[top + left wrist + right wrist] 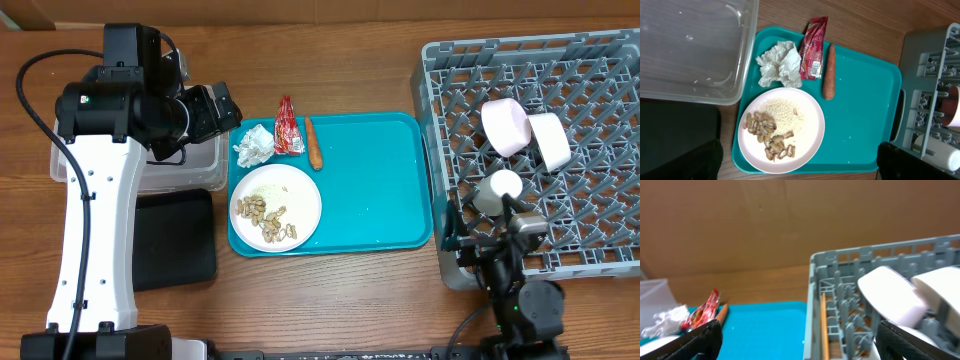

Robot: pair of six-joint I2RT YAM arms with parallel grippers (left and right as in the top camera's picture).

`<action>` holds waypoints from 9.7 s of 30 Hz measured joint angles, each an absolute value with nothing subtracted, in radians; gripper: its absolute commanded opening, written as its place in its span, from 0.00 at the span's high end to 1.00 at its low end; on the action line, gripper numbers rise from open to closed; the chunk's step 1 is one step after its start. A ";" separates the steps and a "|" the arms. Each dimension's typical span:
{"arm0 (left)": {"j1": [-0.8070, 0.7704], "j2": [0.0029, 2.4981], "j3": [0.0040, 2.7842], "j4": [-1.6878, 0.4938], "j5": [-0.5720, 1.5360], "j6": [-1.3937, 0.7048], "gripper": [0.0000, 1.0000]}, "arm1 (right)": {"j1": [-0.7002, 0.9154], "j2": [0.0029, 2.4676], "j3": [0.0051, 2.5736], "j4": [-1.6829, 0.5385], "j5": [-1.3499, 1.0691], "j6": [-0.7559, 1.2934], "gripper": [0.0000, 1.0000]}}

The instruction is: Sort waste into correct bins and load items into the dishwasher

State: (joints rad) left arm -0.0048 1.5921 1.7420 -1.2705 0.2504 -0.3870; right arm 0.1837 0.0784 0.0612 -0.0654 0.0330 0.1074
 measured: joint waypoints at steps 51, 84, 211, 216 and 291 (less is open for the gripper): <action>-0.441 2.116 1.741 -0.837 0.011 -0.498 0.31 | 0.184 0.015 0.018 -0.090 0.003 0.107 0.00; -0.351 2.098 1.908 -1.204 0.083 -0.638 0.96 | 0.184 0.015 0.018 -0.089 0.004 0.107 0.00; 0.044 1.934 1.918 -1.202 0.004 -0.607 0.40 | 0.184 0.015 0.018 -0.089 0.003 0.107 0.00; -0.142 1.948 1.921 -1.192 -0.059 -0.474 0.35 | 0.184 0.015 0.018 -0.090 0.003 0.107 0.00; -0.676 1.927 1.754 -1.393 -0.173 -0.453 0.68 | 0.184 0.015 0.018 -0.090 0.003 0.107 0.00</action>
